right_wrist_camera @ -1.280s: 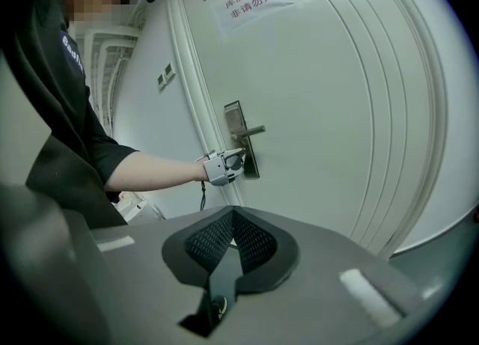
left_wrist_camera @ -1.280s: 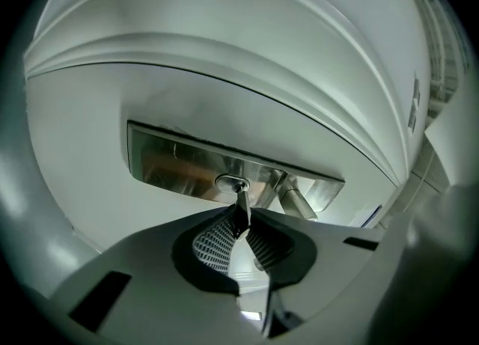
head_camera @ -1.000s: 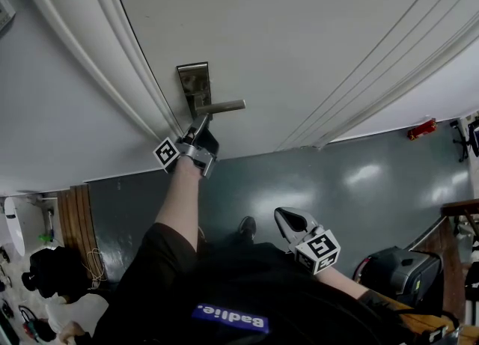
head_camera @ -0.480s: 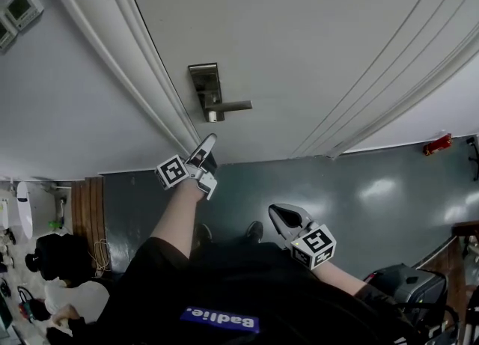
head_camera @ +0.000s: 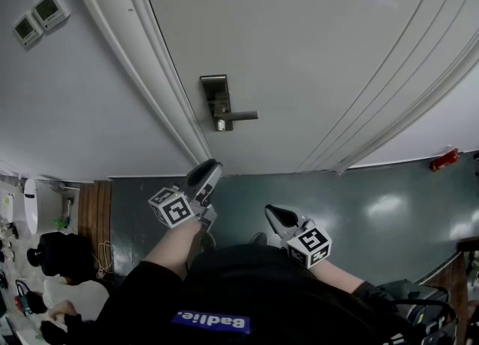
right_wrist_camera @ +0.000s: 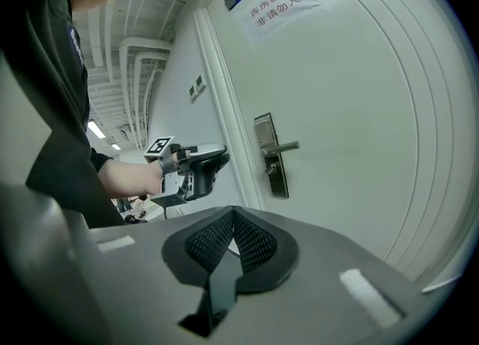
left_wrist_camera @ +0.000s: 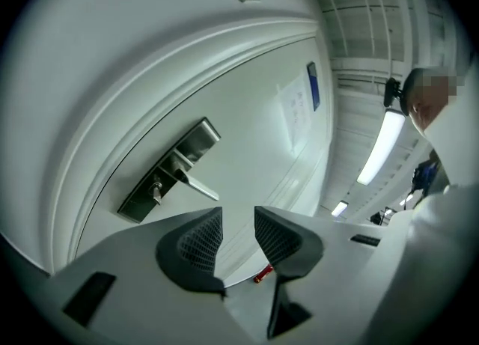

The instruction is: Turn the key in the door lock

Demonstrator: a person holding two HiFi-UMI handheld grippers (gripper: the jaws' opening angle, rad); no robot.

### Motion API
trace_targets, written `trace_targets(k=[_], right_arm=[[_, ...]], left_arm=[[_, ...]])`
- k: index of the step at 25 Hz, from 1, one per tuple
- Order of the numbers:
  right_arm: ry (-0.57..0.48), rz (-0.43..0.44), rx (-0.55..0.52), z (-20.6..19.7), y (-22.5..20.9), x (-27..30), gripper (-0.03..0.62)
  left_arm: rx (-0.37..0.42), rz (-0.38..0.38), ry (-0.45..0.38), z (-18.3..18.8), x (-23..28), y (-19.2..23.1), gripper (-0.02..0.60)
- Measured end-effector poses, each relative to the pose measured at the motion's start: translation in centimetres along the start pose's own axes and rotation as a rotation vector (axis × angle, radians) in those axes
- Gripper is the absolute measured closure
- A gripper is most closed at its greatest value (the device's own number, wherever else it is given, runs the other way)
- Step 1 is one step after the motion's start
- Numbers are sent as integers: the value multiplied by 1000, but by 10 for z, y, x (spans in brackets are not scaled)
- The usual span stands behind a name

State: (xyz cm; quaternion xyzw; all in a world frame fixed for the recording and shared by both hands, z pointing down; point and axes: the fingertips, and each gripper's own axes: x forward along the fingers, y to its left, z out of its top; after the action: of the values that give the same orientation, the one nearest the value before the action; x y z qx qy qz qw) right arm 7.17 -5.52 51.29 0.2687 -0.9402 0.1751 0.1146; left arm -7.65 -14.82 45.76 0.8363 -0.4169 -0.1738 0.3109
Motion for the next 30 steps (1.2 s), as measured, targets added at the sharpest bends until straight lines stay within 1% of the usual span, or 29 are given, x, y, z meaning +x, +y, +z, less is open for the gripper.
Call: trace_targets(k=[2, 6, 9, 10, 14, 17, 19, 25, 30], right_arm=[[-6, 0, -7, 4, 1, 1, 592], [-19, -3, -24, 12, 3, 4, 592], [-23, 2, -36, 18, 9, 8, 592], [-24, 5, -40, 19, 10, 9, 592], [-29, 16, -48, 24, 13, 15, 592], [-33, 23, -53, 26, 16, 19, 592], [-33, 27, -59, 28, 17, 22, 592], [-34, 28, -64, 30, 18, 27, 592], [-31, 38, -73, 32, 23, 31, 592]], left_arm=[[65, -21, 31, -4, -7, -25, 464], [164, -44, 67, -8, -21, -72, 465], [277, -69, 93, -15, -33, -101, 465], [312, -69, 97, -16, -36, -107, 465], [401, -55, 106, -19, -37, -109, 465], [467, -89, 124, -23, -38, -116, 467], [494, -101, 137, -26, -39, -119, 481], [536, -98, 136, -23, -42, -117, 527], [551, -126, 154, -28, -43, -120, 575]])
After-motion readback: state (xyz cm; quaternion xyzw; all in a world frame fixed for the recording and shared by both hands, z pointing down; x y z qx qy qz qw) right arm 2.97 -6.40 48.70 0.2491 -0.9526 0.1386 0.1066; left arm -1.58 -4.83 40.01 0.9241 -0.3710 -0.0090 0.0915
